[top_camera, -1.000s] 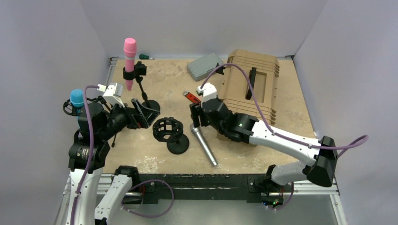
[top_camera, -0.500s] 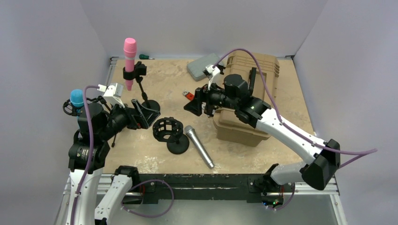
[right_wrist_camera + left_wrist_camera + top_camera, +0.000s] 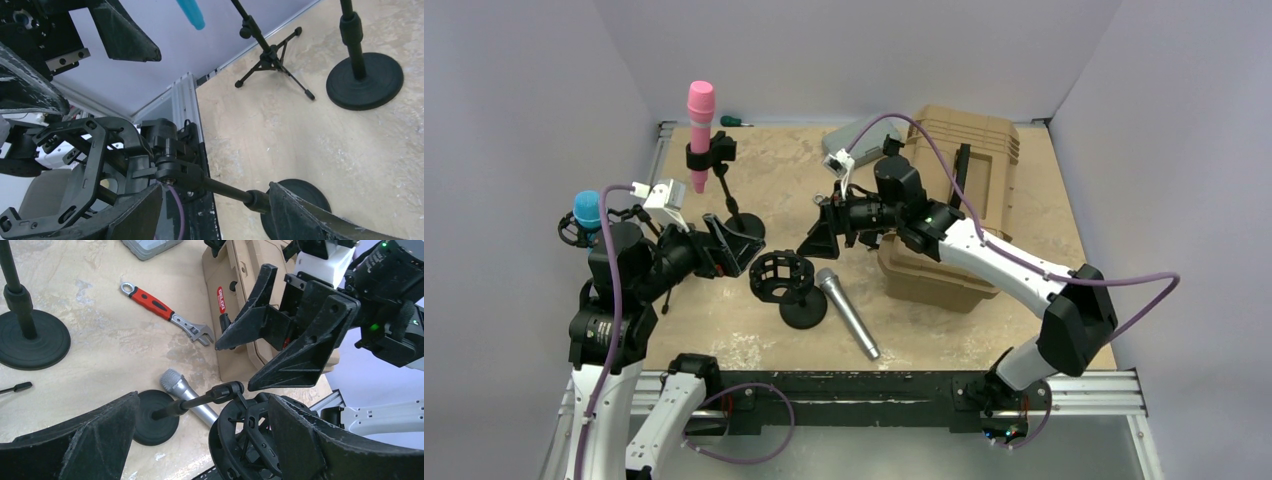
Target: Remove the microphone from the stand
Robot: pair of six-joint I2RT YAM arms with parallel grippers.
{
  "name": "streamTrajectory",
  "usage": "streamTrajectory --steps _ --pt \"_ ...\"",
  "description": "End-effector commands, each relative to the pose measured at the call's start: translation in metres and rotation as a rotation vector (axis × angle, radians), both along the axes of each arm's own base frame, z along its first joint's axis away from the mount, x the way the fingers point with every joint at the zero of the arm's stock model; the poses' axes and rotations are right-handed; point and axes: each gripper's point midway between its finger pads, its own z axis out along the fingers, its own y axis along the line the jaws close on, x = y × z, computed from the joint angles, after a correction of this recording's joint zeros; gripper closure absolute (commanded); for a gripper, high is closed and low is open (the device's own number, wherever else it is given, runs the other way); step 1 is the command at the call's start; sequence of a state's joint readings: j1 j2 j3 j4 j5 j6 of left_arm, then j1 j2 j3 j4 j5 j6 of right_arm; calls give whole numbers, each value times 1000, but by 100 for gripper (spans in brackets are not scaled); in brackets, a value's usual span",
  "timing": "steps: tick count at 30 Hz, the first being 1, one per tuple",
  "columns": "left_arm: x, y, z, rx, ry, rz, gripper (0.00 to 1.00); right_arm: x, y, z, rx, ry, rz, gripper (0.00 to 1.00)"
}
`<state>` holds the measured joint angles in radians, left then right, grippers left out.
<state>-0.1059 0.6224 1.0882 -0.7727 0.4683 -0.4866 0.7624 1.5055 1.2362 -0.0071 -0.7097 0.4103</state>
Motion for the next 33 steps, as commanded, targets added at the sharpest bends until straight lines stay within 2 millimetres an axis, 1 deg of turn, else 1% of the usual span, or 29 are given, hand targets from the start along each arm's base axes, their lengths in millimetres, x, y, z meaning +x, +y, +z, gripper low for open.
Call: streamTrajectory --steps 1,8,11,15,17,21,26,33 --pt "-2 -2 8 -2 -35 -15 3 -2 9 35 96 -46 69 24" --pt "-3 -2 8 -3 -37 -16 3 1 15 42 119 -43 75 24" --pt "-3 -2 8 -1 -36 -15 3 5 15 39 113 -46 57 23" --pt "-3 -2 7 -1 -34 -15 3 1 18 39 128 -28 79 23" --pt "-2 -2 8 -2 -35 -15 3 3 19 37 129 -24 74 23" --pt "-2 -2 7 -4 -32 -16 3 7 21 25 109 -7 65 23" --pt "-2 -2 8 -3 -31 -17 3 13 23 -1 56 17 40 24" --pt "0 -2 11 1 -36 -16 3 14 19 -20 12 21 11 24"
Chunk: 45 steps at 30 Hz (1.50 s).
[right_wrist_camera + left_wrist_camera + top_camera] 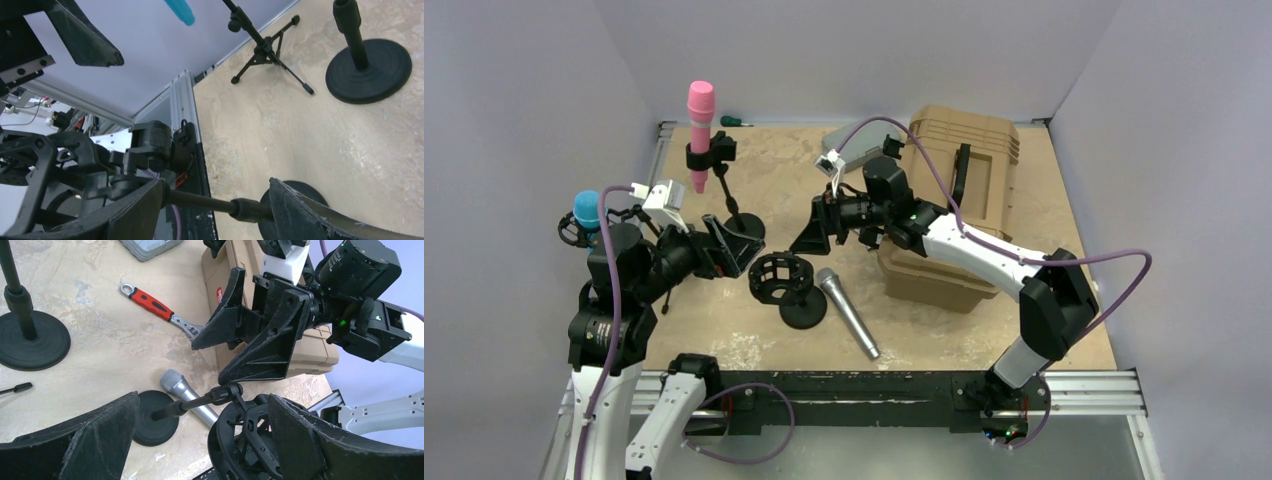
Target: Remove the microphone from the stand
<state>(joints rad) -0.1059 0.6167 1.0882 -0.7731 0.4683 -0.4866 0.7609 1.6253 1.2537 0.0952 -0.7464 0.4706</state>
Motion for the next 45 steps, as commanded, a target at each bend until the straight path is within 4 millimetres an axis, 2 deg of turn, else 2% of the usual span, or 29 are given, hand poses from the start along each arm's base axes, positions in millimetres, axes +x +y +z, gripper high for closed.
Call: streamTrajectory --steps 1,3,8,10,14,19,24,31,39,45 --pt "2 -2 10 2 -30 -16 3 1 -2 2 -4 -47 -14 24" --pt "3 -3 10 0 -27 -19 3 2 -2 5 -7 -56 -15 24" --pt "4 -5 12 -9 -26 -27 3 -2 3 42 58 -86 25 24" --pt "5 -5 13 -10 -26 -30 3 1 4 51 65 -106 21 23" --pt "6 -9 14 -21 -27 -54 3 3 6 48 43 -108 23 22" --pt "7 -13 9 -29 -15 -76 3 -18 14 38 38 -95 102 22" --pt "7 -16 4 -39 9 -94 3 -36 22 37 40 -109 159 22" --pt "6 -17 1 -41 21 -100 3 -32 21 30 23 -119 135 22" --pt "8 -17 1 -46 28 -98 2 -34 23 51 61 -142 154 21" --pt "6 -19 -2 -47 32 -110 2 -38 19 55 94 -127 185 20"
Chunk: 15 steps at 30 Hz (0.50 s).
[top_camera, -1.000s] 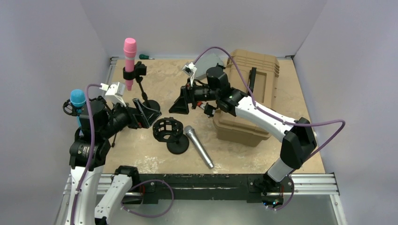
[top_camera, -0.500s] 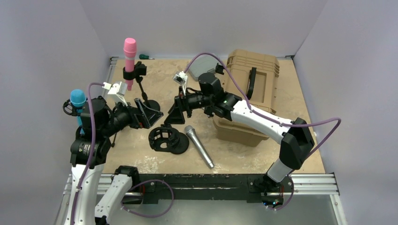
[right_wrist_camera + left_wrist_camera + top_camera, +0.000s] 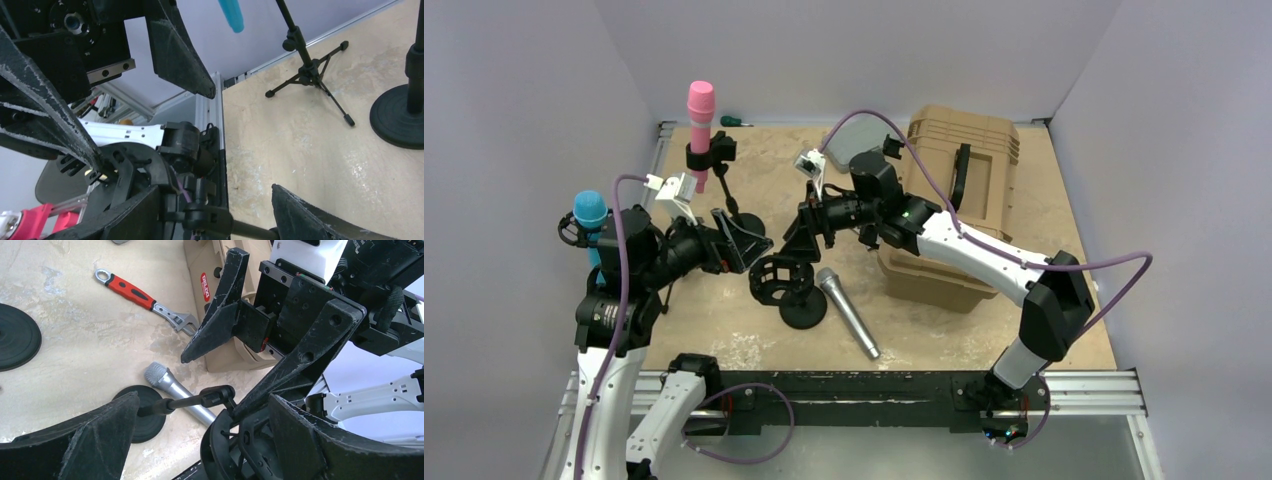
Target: Remove the microphone from the stand
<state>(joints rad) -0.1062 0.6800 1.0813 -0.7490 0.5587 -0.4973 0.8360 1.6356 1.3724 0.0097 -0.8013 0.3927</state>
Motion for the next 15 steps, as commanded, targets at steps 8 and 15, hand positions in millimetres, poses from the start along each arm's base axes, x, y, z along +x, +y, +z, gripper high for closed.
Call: streamTrajectory --steps 8,15 --pt "-1 -3 4 -8 -26 -20 2 -4 -2 4 31 -21 45 19" --pt "-1 -2 0 -4 -23 -17 2 3 -2 -37 -38 28 12 22"
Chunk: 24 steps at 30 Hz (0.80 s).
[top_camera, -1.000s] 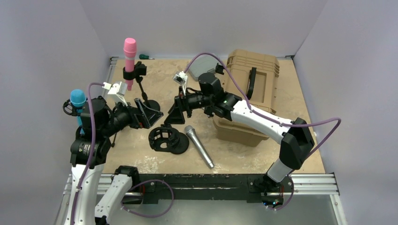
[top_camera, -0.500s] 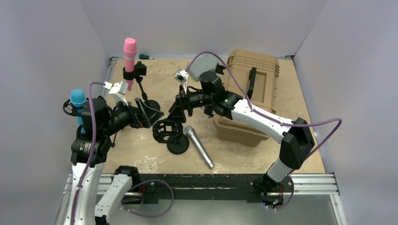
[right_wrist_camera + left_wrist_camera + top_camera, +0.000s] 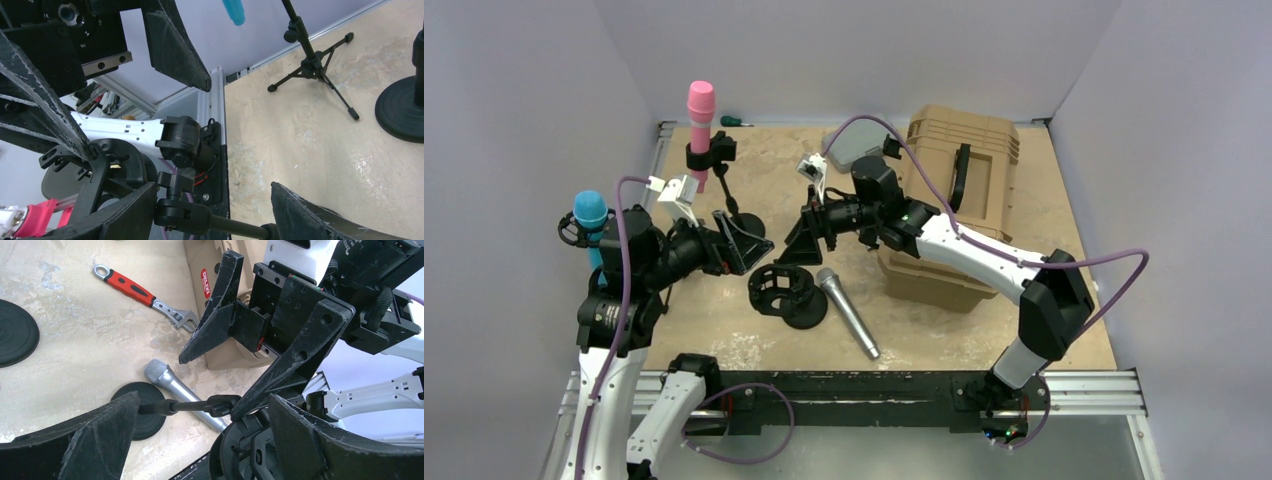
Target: Remove the microphone from the stand
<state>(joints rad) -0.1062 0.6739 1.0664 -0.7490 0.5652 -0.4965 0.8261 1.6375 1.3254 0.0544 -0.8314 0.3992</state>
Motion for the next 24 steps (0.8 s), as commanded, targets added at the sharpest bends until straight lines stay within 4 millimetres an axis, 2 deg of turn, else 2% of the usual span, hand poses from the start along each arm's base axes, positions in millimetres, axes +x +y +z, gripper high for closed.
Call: streamTrajectory --steps 1,9,13,24 --pt "1 -2 5 -3 -31 -10 2 5 0 -32 -50 18 -13 23" --pt "1 1 6 7 -38 1 2 22 0 -67 -127 15 -96 25" --pt "-1 2 8 12 -47 11 2 29 0 -92 -192 30 -120 26" --pt "-3 3 8 17 -44 10 2 25 -15 -141 -271 49 -146 27"
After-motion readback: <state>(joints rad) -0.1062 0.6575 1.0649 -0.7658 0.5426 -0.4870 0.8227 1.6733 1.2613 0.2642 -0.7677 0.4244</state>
